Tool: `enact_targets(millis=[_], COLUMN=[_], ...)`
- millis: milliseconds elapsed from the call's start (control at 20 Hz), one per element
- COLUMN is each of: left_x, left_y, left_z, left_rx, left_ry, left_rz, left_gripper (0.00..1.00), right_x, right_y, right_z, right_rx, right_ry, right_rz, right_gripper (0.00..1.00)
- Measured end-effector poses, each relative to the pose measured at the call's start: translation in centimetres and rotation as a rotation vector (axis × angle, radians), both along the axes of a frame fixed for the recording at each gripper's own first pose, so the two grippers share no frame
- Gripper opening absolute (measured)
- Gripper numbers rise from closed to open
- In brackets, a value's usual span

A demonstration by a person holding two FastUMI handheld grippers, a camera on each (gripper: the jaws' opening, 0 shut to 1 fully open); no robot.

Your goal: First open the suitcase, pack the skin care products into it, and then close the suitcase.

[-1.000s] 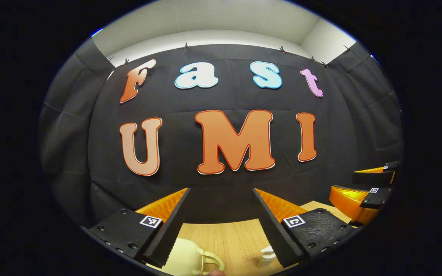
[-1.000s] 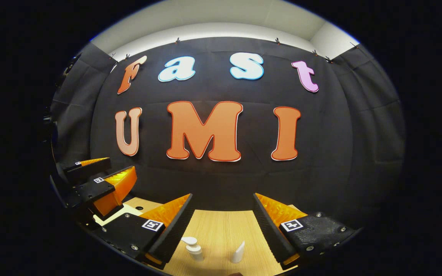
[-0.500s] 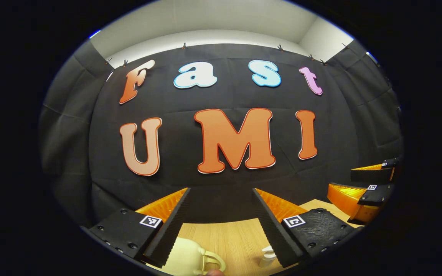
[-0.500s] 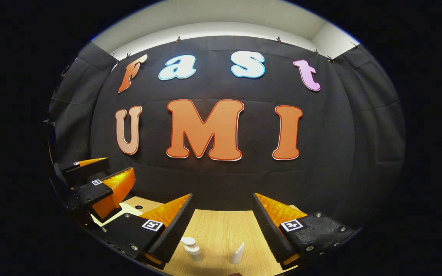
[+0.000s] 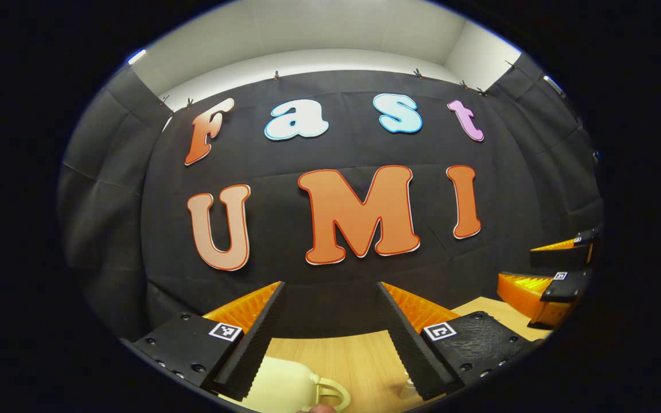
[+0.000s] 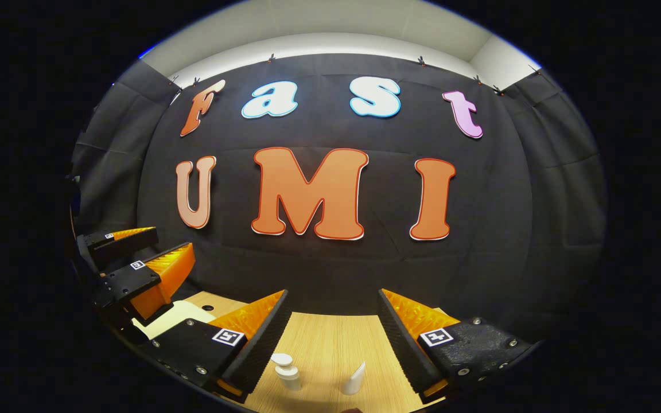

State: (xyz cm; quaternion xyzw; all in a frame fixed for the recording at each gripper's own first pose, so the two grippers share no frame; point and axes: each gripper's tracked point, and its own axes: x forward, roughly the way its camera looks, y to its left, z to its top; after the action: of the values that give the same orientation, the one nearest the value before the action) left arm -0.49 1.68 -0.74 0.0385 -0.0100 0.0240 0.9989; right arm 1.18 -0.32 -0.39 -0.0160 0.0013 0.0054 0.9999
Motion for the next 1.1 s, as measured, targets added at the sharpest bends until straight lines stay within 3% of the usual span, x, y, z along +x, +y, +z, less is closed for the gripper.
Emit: enact_targets(millis=[500, 1100], left_x=[-0.5, -1.4], left_y=[1.2, -1.4], left_z=[-6.1, -19.4], left_rx=[0.206, 0.501], left_ry=[0.110, 0.323], left_rz=[0.008, -0.176], left_gripper=[0.98, 0.98], right_x=[0.6, 0.8], right_y=[-1.3, -3.0], right_z=[-0.4, -1.3], right_rx=[-0.022, -0.049], right_ry=[-0.002, 0.010], right_rz=[-0.004, -0.035], right_gripper=[0.95, 0.96])
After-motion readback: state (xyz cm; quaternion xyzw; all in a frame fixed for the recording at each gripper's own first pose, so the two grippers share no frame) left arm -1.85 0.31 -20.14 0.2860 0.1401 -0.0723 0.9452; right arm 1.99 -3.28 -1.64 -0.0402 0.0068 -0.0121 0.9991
